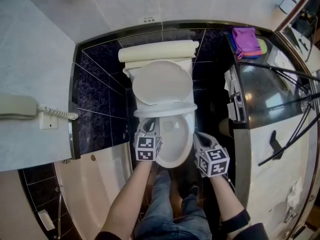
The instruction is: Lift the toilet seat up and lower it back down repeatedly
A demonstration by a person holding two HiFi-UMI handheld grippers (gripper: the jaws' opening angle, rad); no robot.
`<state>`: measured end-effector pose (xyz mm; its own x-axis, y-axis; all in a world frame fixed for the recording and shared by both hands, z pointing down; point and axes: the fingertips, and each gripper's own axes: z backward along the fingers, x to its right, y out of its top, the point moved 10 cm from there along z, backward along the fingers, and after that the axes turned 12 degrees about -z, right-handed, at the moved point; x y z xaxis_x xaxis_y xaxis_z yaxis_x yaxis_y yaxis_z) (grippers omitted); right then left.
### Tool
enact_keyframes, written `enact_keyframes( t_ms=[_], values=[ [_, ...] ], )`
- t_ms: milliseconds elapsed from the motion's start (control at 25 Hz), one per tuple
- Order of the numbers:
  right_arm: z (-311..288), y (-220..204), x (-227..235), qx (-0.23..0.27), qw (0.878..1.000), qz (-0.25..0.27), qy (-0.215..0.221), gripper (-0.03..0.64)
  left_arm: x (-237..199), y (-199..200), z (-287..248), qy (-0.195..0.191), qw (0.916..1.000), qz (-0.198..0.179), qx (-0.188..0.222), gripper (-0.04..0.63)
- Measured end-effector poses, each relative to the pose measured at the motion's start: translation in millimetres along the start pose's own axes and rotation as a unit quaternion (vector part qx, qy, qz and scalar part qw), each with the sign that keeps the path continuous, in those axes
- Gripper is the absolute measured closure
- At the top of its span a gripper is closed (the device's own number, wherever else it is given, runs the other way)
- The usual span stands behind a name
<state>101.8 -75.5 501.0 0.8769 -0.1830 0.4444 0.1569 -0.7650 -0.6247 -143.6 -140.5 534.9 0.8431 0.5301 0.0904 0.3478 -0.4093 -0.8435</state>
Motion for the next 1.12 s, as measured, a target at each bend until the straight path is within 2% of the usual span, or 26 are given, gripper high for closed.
enact_keyframes(
  t_ms=[360, 600, 840, 1120],
  values=[
    [-23, 11, -8, -0.001, 1.000, 0.002, 0.007, 0.601, -51, 48, -58, 0.010, 0.9995, -0.021, 0.022, 0.603],
    [-34, 18, -9, 0.000, 1.000, 0.005, 0.007, 0.601, -76, 65, -91, 0.015, 0.9991, -0.031, 0.024, 0.603],
    [-41, 24, -11, 0.000, 1.000, 0.008, 0.007, 0.601, -90, 56, -104, 0.016, 0.9993, -0.034, -0.001, 0.603],
    [-44, 21, -13, -0.005, 1.000, 0.012, 0.008, 0.601, -90, 48, -99, 0.018, 0.9994, -0.030, -0.002, 0.603]
  ],
)
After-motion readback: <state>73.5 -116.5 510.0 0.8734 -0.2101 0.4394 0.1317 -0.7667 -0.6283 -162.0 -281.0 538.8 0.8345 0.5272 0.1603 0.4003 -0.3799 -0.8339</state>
